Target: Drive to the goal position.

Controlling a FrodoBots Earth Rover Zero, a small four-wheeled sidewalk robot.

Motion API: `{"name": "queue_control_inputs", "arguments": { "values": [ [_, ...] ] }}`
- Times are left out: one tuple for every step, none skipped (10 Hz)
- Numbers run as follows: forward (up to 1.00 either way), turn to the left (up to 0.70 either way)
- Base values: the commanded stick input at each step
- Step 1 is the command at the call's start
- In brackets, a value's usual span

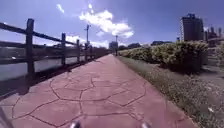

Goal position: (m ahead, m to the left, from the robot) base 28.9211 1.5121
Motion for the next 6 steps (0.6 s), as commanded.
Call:
{"name": "queue_control_inputs", "arguments": {
  "values": [
    [0.85,0.0],
    [0.85,0.0],
    [0.85,0.0],
    [0.85,0.0],
    [0.85,0.0],
    [0.85,0.0]
  ]
}}
